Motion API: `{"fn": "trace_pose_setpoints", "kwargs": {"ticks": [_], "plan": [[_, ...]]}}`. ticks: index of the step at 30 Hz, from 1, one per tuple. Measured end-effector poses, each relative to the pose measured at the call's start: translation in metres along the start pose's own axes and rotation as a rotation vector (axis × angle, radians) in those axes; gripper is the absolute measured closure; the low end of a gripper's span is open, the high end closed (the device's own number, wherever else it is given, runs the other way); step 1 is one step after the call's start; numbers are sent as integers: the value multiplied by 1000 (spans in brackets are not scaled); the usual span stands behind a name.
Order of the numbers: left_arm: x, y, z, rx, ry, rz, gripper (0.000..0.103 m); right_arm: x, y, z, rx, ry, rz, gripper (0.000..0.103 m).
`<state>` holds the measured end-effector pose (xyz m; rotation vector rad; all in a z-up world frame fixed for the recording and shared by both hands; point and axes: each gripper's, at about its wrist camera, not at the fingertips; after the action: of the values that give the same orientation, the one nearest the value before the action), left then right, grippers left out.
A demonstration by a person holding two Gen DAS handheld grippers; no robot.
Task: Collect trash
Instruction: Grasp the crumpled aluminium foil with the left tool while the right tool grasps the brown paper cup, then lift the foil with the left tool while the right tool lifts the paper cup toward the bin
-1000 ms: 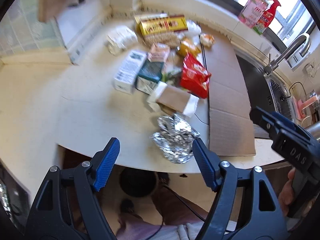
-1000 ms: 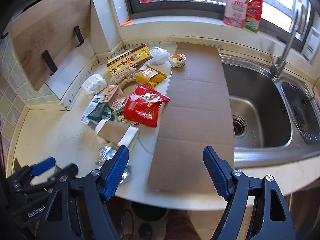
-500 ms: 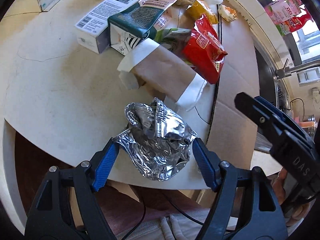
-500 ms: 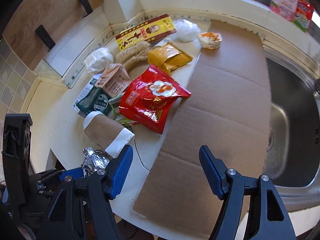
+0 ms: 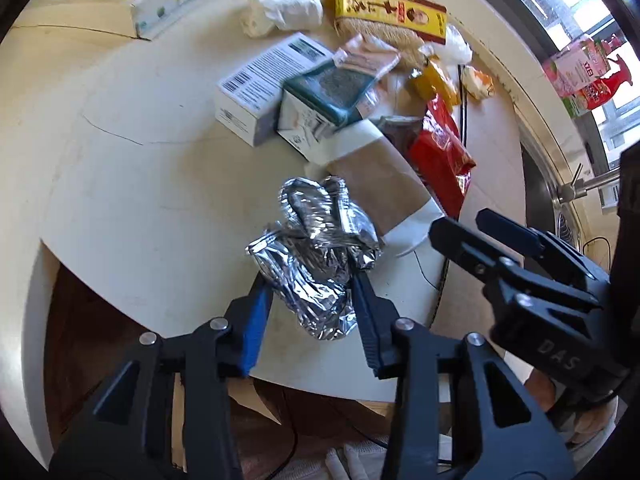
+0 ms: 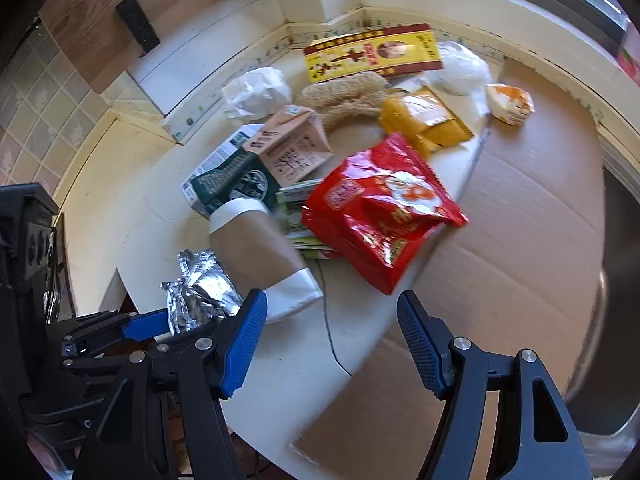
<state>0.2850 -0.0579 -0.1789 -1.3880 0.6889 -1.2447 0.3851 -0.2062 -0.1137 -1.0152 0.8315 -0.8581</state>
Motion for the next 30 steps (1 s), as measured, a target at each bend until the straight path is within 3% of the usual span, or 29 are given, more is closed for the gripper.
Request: {"fn": "trace_pose_setpoints", "kwargs": {"ticks": [2, 11, 16, 17, 18, 21, 26, 28, 30], "plan": [[-4, 0, -4, 14, -11, 15, 66, -8, 6, 4, -7, -33, 1, 34], [-24, 5, 2, 3, -116, -52, 66, -34, 27, 10, -27, -149, 14, 34], [-54, -9, 13, -18, -160, -108, 66, -45, 42, 9, -60, -194, 47, 35], [-56, -8, 14, -23, -172, -124, 66, -47, 44, 8, -62, -203, 45, 44], [-59, -8, 16, -26, -183, -137, 66, -50, 46, 6, -69, -218, 55, 60], [-66, -5, 20, -39, -222, -162, 58, -62, 49, 0, -63, -279, 42, 76], [-76, -2, 18, -39, -266, -200, 55, -79, 48, -14, -51, -336, 38, 79], [-78, -2, 17, -29, -262, -209, 64, -83, 46, -19, -44, -339, 44, 80], [-77, -4, 15, -19, -247, -201, 66, -86, 45, -23, -34, -330, 48, 81]]}}
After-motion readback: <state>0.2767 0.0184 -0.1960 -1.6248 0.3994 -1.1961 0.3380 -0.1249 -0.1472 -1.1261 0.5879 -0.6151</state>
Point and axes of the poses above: each gripper's, at about its wrist camera, not at the fingertips, and y roughly the way its jaws point, x to its right, z to its top, and after that the axes turned 5 degrees about -x, right-handed
